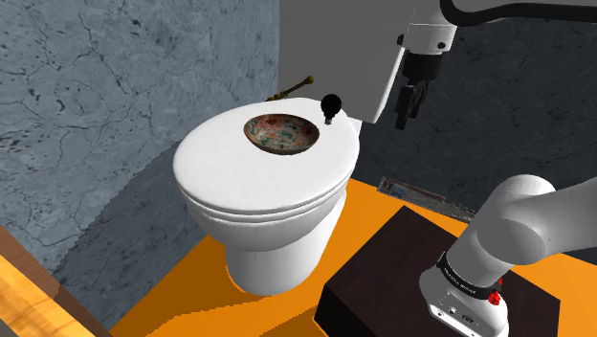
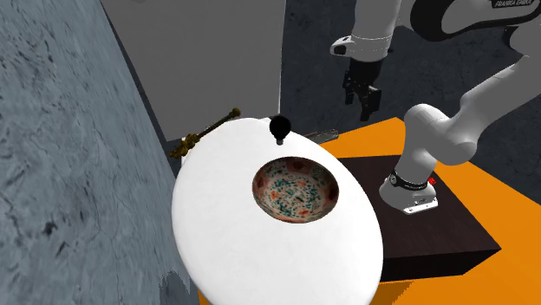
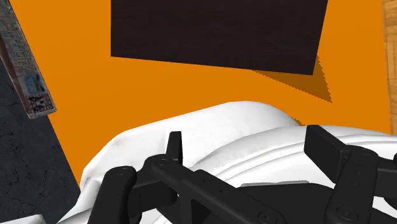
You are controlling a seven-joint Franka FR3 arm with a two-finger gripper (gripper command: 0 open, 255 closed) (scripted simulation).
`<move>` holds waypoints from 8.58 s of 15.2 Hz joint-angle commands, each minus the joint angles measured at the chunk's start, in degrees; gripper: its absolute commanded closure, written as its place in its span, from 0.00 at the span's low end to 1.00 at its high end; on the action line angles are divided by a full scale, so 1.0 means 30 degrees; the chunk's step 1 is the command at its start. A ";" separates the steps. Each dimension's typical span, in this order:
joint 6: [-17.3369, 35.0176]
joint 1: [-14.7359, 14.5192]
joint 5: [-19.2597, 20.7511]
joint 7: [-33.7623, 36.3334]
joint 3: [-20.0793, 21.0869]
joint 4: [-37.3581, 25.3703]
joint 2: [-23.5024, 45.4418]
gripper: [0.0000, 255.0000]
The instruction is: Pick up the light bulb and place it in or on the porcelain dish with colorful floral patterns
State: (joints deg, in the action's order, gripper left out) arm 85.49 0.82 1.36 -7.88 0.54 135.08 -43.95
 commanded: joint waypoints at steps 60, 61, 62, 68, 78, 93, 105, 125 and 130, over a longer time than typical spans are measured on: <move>0.0697 0.1212 0.1742 -0.6041 0.0454 -0.9586 1.3681 0.00; 0.0697 0.1212 0.1742 -0.6041 0.0454 -0.9586 1.3681 0.00; 0.0697 0.1212 0.1742 -0.6041 0.0454 -0.9586 1.3681 0.00; 0.0694 0.1211 0.1742 -0.6038 0.0455 -0.9586 1.3680 1.00; -0.0067 0.1205 0.1744 -0.6116 0.0460 -1.0351 1.3678 1.00; -0.4036 0.1171 0.1827 -0.6503 0.0510 -1.4933 1.4274 1.00; -0.6572 -0.0275 0.1197 -0.3769 0.1892 -1.8527 1.5609 1.00; -0.7072 -0.3967 0.0323 0.2691 0.4413 -2.2529 1.9416 1.00; -0.5436 -0.3800 0.0173 0.2591 0.4370 -2.0205 1.8712 1.00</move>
State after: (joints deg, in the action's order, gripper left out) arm 68.30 -10.64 1.92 -0.07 13.68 73.40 12.41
